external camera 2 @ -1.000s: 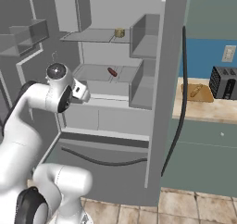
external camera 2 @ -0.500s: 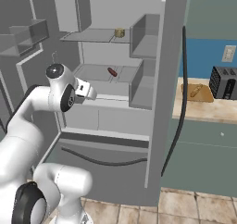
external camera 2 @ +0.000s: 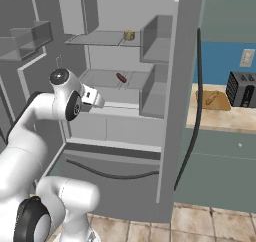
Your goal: Retrieve the sausage and cheese from the fridge and place them on the cutting board on the counter.
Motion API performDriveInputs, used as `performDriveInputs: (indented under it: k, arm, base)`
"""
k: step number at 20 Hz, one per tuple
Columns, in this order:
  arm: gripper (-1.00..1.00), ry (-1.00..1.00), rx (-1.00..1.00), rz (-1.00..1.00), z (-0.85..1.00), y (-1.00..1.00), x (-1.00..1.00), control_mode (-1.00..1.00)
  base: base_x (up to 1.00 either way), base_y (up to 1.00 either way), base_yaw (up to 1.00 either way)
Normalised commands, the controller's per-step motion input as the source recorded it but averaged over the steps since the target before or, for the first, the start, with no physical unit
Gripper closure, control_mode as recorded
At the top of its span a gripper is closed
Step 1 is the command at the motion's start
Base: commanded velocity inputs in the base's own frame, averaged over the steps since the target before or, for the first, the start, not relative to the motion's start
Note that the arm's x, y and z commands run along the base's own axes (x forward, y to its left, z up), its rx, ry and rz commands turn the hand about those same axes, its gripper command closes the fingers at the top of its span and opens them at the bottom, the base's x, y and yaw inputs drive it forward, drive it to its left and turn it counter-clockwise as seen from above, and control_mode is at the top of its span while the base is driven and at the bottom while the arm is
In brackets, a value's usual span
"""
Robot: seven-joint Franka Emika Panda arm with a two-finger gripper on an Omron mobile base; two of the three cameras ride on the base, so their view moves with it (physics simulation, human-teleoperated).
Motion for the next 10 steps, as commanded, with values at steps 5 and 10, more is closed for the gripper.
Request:
performDriveInputs:
  k: [5, 10]
  arm:
    - [-1.0, 0.0, 0.0, 0.0, 0.0, 0.0, 0.0, -1.0]
    - [-1.0, 0.0, 0.0, 0.0, 0.0, 0.0, 0.0, -1.0]
  base:
    - [0.0, 0.0, 0.0]
    - [0.0, 0.0, 0.0]
